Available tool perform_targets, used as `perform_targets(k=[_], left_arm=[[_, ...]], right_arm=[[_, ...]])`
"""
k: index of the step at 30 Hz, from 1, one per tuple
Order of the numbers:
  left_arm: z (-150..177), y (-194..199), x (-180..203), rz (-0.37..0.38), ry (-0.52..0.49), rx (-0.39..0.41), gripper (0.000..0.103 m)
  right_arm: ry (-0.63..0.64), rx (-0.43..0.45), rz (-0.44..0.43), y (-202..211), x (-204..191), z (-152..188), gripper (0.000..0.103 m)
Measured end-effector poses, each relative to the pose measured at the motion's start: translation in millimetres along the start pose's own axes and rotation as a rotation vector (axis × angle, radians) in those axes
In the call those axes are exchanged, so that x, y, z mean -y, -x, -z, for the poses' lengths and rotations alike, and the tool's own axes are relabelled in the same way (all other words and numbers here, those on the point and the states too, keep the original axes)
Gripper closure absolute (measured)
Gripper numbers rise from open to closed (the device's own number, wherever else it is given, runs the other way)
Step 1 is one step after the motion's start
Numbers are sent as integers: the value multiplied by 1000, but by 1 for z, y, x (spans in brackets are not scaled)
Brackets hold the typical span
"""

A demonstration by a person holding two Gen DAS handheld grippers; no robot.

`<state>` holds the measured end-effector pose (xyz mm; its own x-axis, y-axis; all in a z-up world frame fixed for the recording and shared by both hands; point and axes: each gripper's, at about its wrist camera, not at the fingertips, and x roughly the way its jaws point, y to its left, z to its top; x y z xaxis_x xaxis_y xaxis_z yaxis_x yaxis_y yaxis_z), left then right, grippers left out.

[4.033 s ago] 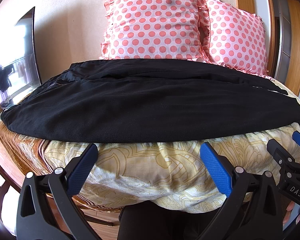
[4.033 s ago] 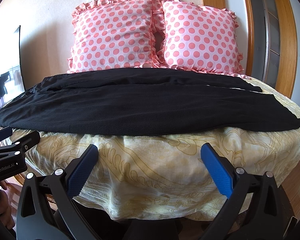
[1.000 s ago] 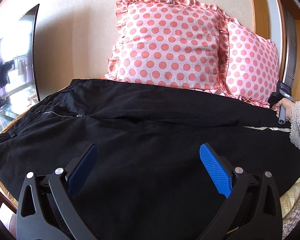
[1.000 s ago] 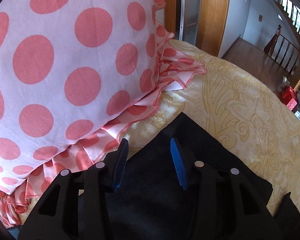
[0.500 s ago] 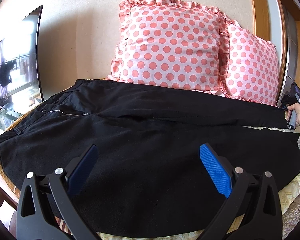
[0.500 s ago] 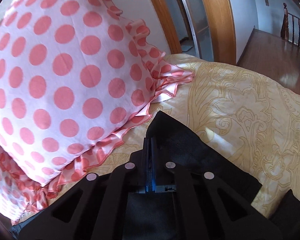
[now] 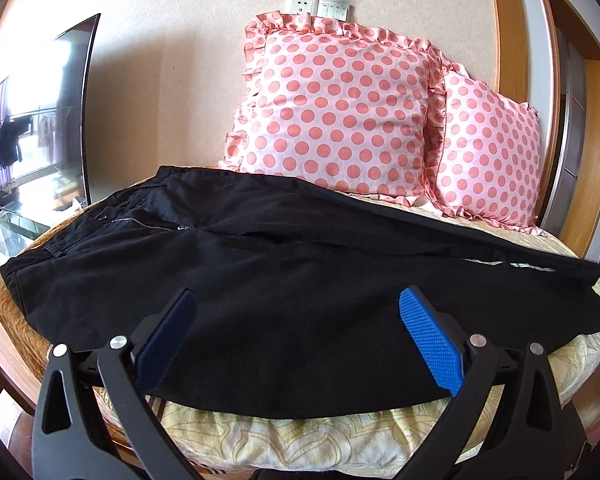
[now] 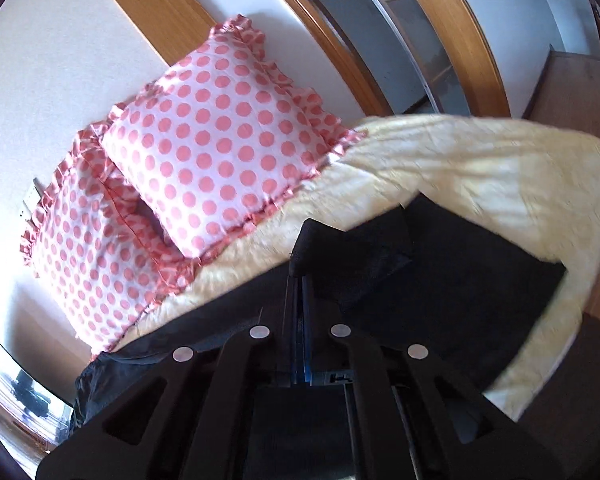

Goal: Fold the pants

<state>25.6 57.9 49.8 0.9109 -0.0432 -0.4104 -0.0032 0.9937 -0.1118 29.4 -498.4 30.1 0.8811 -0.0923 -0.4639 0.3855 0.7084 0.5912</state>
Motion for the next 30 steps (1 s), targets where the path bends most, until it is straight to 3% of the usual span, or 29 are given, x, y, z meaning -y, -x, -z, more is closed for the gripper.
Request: perform_targets(k=[8,10,12,19,22,23,24,25,28,30], left_arm=[[4,11,13,35,-24,2,2],[6,13,13,22,-38,6,2],[7,14,12,19,-38,1,2],[9,8,9,15,-18,-26,2],[10,6,9,11,-19,-36,2],[11,6,8,10,-19,-37,2],[11,6,8,9,-19,-38,2],[11,6,8,5,-21,-37,2],[9,6,7,-12,-27,-37,2],[8,6,5,-20,-26,-39,2]], right_arm=[[-162,-119,-3,-5,35,27,99],[-198,-136,-5,-5,40,28,80],[-211,-133,-6,-3,41,28,70],[-309,-133,-1,-6,50,29,68],[-285,-109,45,-13,44,27,72],[-259,-105,62,-17,42,26,78],[-244,-104,58,-22,42,24,95],[-247,-106,41,-27,43,23,99],[-256,-58,-23,-27,46,6,100],[-241,22,-75,-11,41,-11,100]])
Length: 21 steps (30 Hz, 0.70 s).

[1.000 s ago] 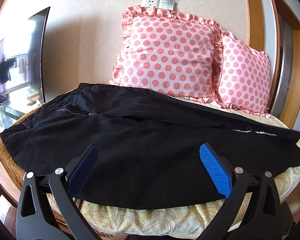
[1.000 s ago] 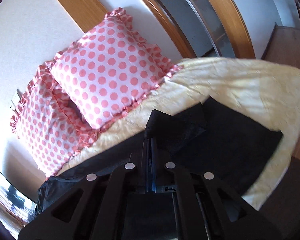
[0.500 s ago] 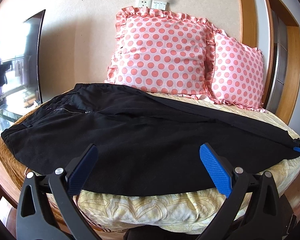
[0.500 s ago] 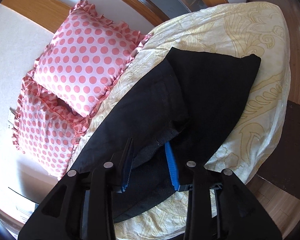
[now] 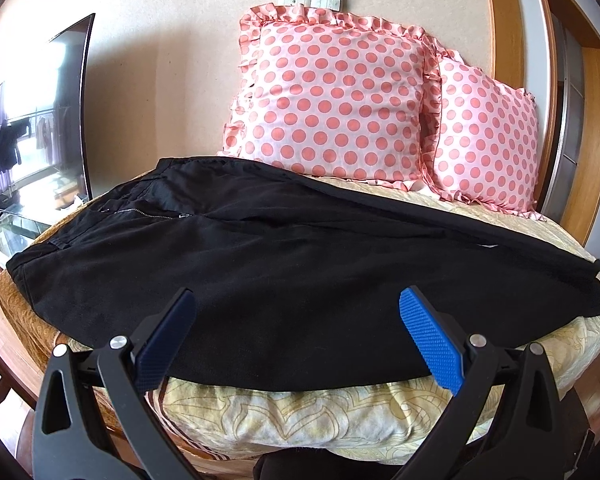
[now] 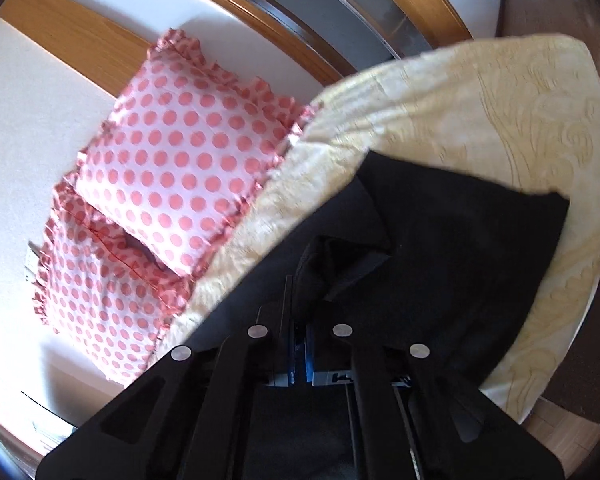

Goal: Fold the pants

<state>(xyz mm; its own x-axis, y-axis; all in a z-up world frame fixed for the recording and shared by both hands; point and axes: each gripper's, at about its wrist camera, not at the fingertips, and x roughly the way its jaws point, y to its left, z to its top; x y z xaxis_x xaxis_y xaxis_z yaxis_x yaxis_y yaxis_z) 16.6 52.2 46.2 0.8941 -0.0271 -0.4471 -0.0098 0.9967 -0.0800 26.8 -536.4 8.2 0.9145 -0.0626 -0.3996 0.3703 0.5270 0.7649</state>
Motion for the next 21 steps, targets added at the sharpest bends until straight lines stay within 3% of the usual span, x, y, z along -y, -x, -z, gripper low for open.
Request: perform_targets(k=[2,4,6,9,15,19,21], left_arm=[[-2,1,-3,-9,4,5,2],[-5,1,-7,-18,10,11,2],[-12,-2,-14,-25,11,14,2],[-33,-14,-26,-19,10,-6,2],[-95,-77,-65,57,123,-187,2],[-141,-136,-80,22,185,-283,2],[-165,-170,-78,-46,171,-317,2]], right_arm=[[7,76,-45,20,-4,-12,100],[20,119,6,31,2,-15,100],[15,84,81,24,20,-10,100],[-95,2,90,8,55,-1,100],[-9,3,123,1,53,7,101],[26,-2,114,3,53,9,101],[56,-2,127,2,50,10,101]])
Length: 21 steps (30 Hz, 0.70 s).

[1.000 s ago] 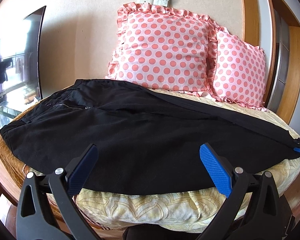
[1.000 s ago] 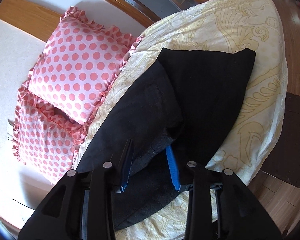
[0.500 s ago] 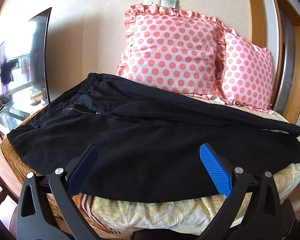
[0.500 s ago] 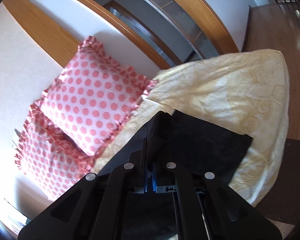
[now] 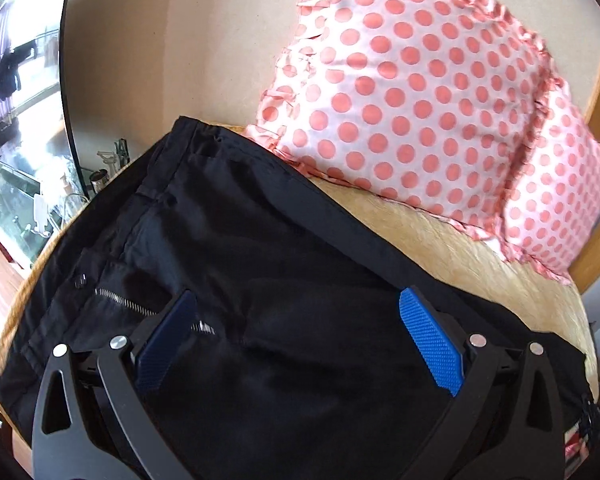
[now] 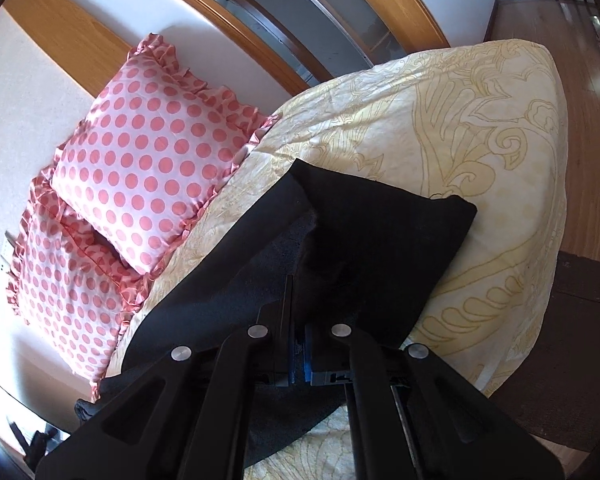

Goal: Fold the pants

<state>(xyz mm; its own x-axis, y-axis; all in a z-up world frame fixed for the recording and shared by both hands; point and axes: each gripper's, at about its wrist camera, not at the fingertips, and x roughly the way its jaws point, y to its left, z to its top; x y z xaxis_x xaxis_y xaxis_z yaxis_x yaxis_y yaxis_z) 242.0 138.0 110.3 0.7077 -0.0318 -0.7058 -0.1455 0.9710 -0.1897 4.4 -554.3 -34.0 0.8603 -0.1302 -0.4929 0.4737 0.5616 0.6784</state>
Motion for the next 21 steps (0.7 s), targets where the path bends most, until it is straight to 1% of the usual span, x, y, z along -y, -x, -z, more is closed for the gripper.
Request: perform_targets(k=[2,3,4,6,8,9,10,12,13,14,16,17,18,19,20,21], left_arm=[[-30,-30,10,-43,-2,-59,2],[-44,-45,13,-49,11,-91,2],[-58,-61,15,-54,40,-119,2],[-79,-87,14,-57,135,-170,3],[-95,-112,8,-69,232,-204,11],[-100,-123,6,-92,267,-214,19],[-104,-135,3,-124,292,-236,23],[-110,-154,-2,-175,307,-264,30],[-113,-161,-4,-208,307,-272,30],[-116,-166,-5,-236,308,-271,30],[-120,-172,-11,-270,317,-255,35],[-122,-176,-15,-281,326,-259,47],[-121,-178,-19,-287,337,-267,67],[-119,-179,-24,-273,354,-274,80],[-118,-178,-30,-235,377,-275,96],[-116,-173,-34,-217,399,-262,96]], right_arm=[[26,0,14,0,-2,1,101],[39,0,20,-1,-3,1,101],[51,-1,24,-1,-4,1,101],[69,-1,31,-1,-5,1,101],[87,0,41,-2,-6,1,101],[96,2,46,-2,-7,2,101],[104,4,50,-2,-8,2,101],[116,5,53,-2,-8,3,101],[119,5,52,-2,-8,2,101],[122,4,53,-2,-8,2,101],[129,3,54,-2,-8,2,101],[132,4,56,-2,-8,2,101],[134,4,57,-2,-9,2,101],[136,4,57,-3,-9,2,101],[137,4,56,-3,-9,2,101],[138,3,55,-3,-9,1,101]])
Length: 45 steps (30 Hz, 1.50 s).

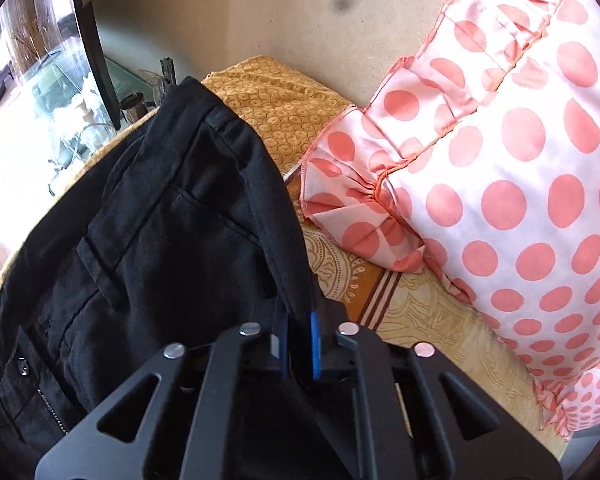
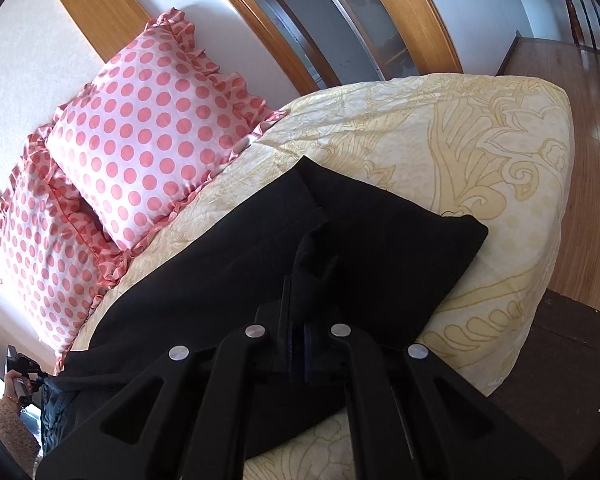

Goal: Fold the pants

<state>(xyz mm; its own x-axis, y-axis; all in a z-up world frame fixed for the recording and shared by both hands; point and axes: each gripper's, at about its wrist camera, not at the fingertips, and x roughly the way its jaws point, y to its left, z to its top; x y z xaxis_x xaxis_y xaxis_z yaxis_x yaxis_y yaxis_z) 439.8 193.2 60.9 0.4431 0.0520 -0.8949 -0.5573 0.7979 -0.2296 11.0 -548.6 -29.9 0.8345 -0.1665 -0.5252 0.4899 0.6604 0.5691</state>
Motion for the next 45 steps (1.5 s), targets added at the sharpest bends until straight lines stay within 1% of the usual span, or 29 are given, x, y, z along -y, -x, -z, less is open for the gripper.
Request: perform_targets(k=[2,4,7,10,13,14,17,18,20,21,23,24,25,26,27,29,30,31,32,33,36,37,39,42,43,45], left_arm=[[2,11,-9,33,14,28,97],[11,31,-19,63,10,75,98],[30,72,-39,126,-12,150,98],[59,118,-73,212,9,208,98],[100,164,-109,249,11,263,98],[119,179,-122,261,8,281,98],[173,205,-164,287,26,321,98],[193,209,-178,290,35,330,98],[234,206,-202,259,50,328,98],[251,197,-213,240,63,313,98],[273,168,-230,212,75,247,98],[277,154,-237,205,81,222,98],[281,147,-242,225,97,218,98],[284,147,-249,253,110,245,97],[283,149,-250,265,113,251,96],[278,155,-250,277,113,259,89],[275,158,-251,277,115,265,80],[271,159,-253,277,121,262,69],[269,160,-255,281,139,263,65],[266,159,-257,286,161,262,64],[260,153,-261,307,215,242,67],[259,152,-261,305,218,240,73],[256,152,-262,294,212,245,89],[253,158,-265,326,217,253,93],[253,161,-265,332,214,255,93],[253,162,-265,317,198,258,94]], right_arm=[[3,-1,-3,0,0,0,101],[12,-3,-6,0,0,0,101],[5,-14,-25,0,2,-3,101],[-8,-20,-43,1,4,-6,101],[-8,-18,-51,2,4,-9,101],[-8,-18,-54,3,4,-10,101],[-9,-14,-52,6,4,-13,101],[-9,-12,-50,7,4,-14,101],[-11,-7,-45,8,4,-15,101],[-13,-4,-41,9,4,-15,101],[-18,-2,-30,9,5,-16,100],[-20,-2,-28,8,5,-17,100],[-23,-4,-25,8,5,-18,100],[-24,-6,-24,7,5,-18,100],[-24,-10,-24,7,5,-20,100],[-29,-9,-31,8,5,-21,100],[-35,-6,-37,9,5,-23,100],[-43,-4,-43,10,6,-24,100],[-51,0,-50,11,6,-26,100],[-59,1,-54,11,6,-27,100],[-83,-3,-65,8,7,-32,100],[-94,-6,-71,7,8,-35,100],[-124,-1,-97,5,10,-43,100],[-171,40,-141,14,15,-60,100],[-176,41,-140,16,17,-64,100],[-178,0,-89,12,23,-62,100]])
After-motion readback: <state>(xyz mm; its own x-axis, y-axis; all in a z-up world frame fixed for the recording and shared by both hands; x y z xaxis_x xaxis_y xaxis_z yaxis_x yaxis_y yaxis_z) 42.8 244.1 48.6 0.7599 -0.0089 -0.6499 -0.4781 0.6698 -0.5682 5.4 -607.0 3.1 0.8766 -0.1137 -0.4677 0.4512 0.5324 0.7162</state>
